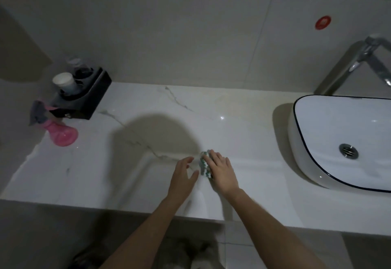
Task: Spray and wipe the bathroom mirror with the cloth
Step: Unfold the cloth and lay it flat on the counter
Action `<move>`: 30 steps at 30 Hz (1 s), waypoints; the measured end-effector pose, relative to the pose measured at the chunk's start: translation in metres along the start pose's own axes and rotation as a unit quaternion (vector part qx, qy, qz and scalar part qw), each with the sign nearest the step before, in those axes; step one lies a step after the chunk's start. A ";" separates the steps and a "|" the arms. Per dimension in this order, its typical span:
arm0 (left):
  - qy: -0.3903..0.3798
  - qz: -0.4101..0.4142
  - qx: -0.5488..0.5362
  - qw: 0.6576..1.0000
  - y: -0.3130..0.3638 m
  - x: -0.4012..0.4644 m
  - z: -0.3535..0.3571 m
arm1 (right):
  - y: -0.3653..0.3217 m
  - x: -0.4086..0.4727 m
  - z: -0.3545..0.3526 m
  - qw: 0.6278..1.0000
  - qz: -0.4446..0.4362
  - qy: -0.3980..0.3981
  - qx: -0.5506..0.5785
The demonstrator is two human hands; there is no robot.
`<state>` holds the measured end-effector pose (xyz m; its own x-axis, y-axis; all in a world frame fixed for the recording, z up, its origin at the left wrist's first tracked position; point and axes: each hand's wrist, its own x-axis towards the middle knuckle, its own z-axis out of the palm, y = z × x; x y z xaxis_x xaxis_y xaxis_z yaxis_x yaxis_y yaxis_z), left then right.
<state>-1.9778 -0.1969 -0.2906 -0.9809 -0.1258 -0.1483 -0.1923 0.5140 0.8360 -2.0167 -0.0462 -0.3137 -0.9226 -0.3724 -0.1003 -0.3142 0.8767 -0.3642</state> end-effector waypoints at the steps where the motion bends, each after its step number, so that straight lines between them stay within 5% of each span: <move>1: -0.010 -0.003 0.005 1.000 -0.001 0.000 0.003 | -0.001 0.000 0.005 1.000 -0.003 -0.023 -0.003; 3: -0.028 -0.007 0.015 0.999 -0.004 0.001 0.007 | -0.002 -0.003 0.012 0.999 -0.005 -0.051 0.002; 12: -0.071 0.035 0.066 0.995 -0.007 0.025 0.016 | 0.030 -0.025 0.006 0.977 0.166 0.073 0.109; 19: -0.132 0.165 0.159 0.964 -0.015 0.022 0.035 | 0.032 -0.037 0.012 0.975 0.166 0.071 0.128; 25: -0.100 0.193 0.152 0.964 -0.021 0.017 0.039 | 0.022 -0.046 0.008 0.954 0.150 0.186 0.182; 30: -0.083 0.208 0.160 0.961 -0.014 0.019 0.033 | 0.018 -0.049 0.011 0.933 0.206 0.204 0.214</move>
<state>-1.9947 -0.1785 -0.3227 -0.9607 0.2712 0.0591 0.2451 0.7289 0.6392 -1.9749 -0.0153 -0.3259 -0.9811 0.1928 0.0145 0.1240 0.6853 -0.7176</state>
